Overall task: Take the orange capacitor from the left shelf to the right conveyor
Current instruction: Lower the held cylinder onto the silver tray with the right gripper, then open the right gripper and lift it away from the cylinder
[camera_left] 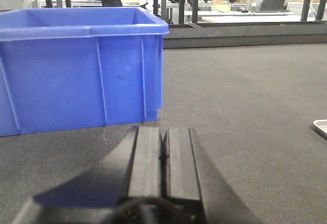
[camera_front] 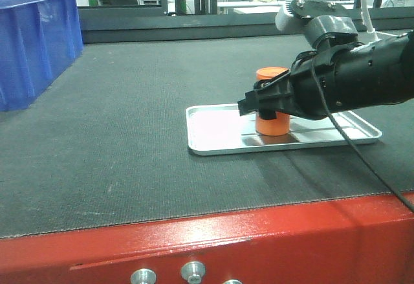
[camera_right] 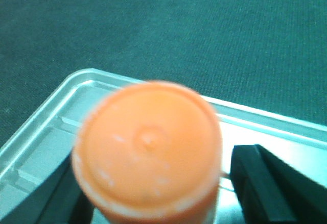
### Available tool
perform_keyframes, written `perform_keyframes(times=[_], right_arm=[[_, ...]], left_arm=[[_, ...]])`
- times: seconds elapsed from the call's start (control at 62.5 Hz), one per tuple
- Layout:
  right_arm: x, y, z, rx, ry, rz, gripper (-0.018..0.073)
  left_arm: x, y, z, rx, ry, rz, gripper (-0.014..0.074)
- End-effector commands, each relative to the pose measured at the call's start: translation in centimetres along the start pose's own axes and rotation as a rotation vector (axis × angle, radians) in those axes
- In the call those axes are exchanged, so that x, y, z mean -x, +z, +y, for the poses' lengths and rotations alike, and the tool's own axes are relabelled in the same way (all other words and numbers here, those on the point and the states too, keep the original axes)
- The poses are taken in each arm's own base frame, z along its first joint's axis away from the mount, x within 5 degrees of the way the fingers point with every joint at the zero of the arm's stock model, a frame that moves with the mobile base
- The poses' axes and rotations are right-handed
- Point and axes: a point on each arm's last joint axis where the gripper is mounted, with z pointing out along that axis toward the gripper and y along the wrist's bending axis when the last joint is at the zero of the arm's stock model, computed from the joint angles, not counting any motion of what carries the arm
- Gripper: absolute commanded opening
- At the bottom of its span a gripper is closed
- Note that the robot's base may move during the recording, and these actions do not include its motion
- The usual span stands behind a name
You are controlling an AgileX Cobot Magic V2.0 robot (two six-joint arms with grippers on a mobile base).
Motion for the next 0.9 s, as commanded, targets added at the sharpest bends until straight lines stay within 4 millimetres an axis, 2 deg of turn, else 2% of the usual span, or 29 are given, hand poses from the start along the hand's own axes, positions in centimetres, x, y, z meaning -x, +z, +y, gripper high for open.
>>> perform_keyframes(times=[0.0, 0.208, 0.368, 0.496, 0.544, 0.592, 0.64, 0.704, 0.72, 0.816, 0.88], right_arm=[[2.9, -0.6, 0.2, 0.020, -0.013, -0.151, 0.0631], [4.8, -1.6, 0.6, 0.036, -0.022, -0.236, 0.0631], [7.2, -3.6, 1.1, 0.040, -0.036, -0.313, 0.0631], [9.1, -5.9, 1.5, 0.025, -0.047, -0.336, 0.0611], [9.7, -6.8, 1.6, 0.015, -0.051, -0.329, 0.0564], [10.3, -7.8, 1.7, 0.003, -0.044, -0.320, 0.0462], [10.8, -8.9, 1.8, -0.008, -0.023, -0.308, 0.0301], [11.5, -10.7, 1.9, -0.028, 0.005, -0.294, 0.0037], [11.6, -11.0, 2.0, -0.031, 0.015, -0.293, 0.0022], [12.4, -13.0, 2.2, -0.044, 0.020, -0.305, 0.0133], [12.9, -13.7, 2.3, -0.041, 0.017, -0.330, 0.0140]], left_arm=[[1.0, 0.0, 0.0, 0.002, -0.005, -0.088, -0.0105], [1.0, 0.0, 0.0, 0.002, -0.005, -0.088, -0.0105], [1.0, 0.0, 0.0, 0.002, -0.005, -0.088, -0.0105], [1.0, 0.0, 0.0, 0.002, -0.005, -0.088, -0.0105], [1.0, 0.0, 0.0, 0.002, -0.005, -0.088, -0.0105], [1.0, 0.0, 0.0, 0.002, -0.005, -0.088, -0.0105], [1.0, 0.0, 0.0, 0.002, -0.005, -0.088, -0.0105], [1.0, 0.0, 0.0, 0.002, -0.005, -0.088, -0.0105], [1.0, 0.0, 0.0, 0.002, -0.005, -0.088, -0.0105], [1.0, 0.0, 0.0, 0.002, -0.005, -0.088, -0.0105], [1.0, 0.0, 0.0, 0.002, -0.005, -0.088, -0.0105]])
